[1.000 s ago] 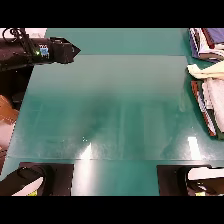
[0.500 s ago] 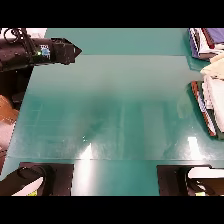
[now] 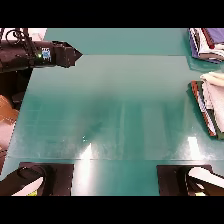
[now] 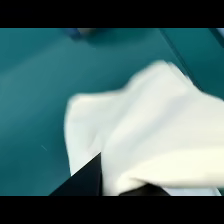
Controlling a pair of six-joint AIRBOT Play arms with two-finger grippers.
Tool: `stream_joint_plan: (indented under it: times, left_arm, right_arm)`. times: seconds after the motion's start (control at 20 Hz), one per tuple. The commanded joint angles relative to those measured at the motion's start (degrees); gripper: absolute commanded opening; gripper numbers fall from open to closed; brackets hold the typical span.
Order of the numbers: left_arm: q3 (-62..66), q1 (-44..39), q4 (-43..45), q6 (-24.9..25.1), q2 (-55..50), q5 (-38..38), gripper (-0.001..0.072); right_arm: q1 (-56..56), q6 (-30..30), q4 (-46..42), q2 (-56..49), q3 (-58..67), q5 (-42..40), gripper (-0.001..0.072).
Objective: Fold the shirts.
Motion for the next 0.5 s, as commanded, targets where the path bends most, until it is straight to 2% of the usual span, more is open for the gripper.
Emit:
stream_joint_plan:
  times: [0.0, 0.15, 0.2, 0.35, 0.45]
  left_arm:
    - [0.0, 0.0, 0.0, 0.4, 0.0, -0.5, 0.0027]
    - [0.0, 0.0, 0.1, 0.5, 0.0, -0.6, 0.0027]
    - [0.0, 0.0, 0.1, 0.5, 0.0, -0.7, 0.0027]
    - [0.0, 0.0, 0.1, 0.5, 0.0, -0.6, 0.0027]
    - [0.0, 0.0, 0.1, 0.5, 0.0, -0.6, 0.0027]
  right_arm:
    - [-3.4, -0.2, -15.5, 6.1, -11.9, 4.9, 0.0047]
    - [-8.0, -0.2, -19.5, 9.2, -21.3, 4.7, 0.05]
    - [-9.9, -0.2, -19.5, 9.7, -23.1, 5.0, 0.06]
    - [-12.4, -0.2, -17.8, 11.1, -24.3, 4.7, 0.0613]
    - [-11.2, -0.2, -11.2, 12.1, -22.7, 3.1, 0.0612]
